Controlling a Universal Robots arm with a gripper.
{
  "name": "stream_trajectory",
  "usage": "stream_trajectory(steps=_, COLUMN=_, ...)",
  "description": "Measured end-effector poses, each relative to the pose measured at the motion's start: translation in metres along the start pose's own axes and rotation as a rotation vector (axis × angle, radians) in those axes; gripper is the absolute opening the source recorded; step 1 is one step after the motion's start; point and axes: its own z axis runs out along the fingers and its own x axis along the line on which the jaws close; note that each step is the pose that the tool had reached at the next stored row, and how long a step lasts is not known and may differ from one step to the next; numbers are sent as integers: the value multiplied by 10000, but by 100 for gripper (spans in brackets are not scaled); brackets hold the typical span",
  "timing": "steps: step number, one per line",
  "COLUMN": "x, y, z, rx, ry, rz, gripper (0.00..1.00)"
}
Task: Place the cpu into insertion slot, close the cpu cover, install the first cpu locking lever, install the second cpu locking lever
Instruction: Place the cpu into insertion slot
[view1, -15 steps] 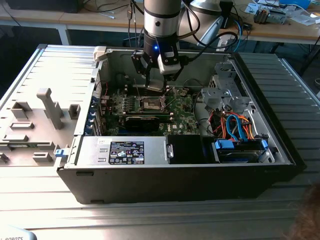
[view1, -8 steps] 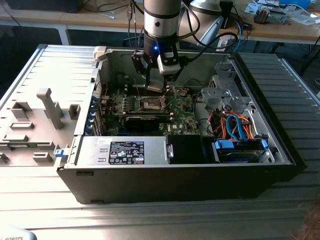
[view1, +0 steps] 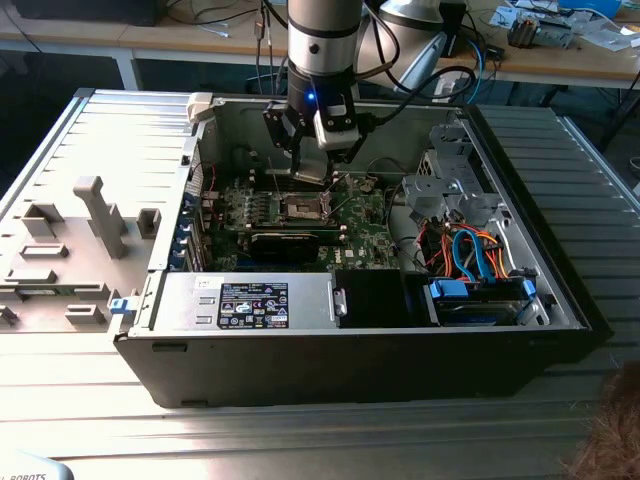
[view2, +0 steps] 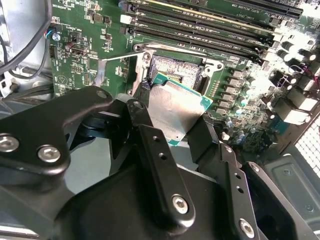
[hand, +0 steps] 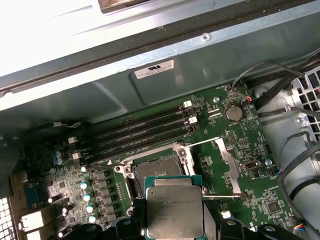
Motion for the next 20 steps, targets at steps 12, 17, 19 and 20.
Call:
stream_trajectory(steps=12, x=0, y=-1, z=15, rx=-4, ry=-19, rz=224, gripper=55)
stream_trajectory(steps=17, x=0, y=-2, z=24, rx=-7, ry=-34, rz=391, gripper=55)
stream_trajectory(steps=19, x=0, y=-3, z=30, rx=-10, ry=-47, rz=545, gripper=55)
stream_trajectory(steps=20, x=0, y=-3, z=32, rx=-7, ry=-56, rz=627, gripper=55)
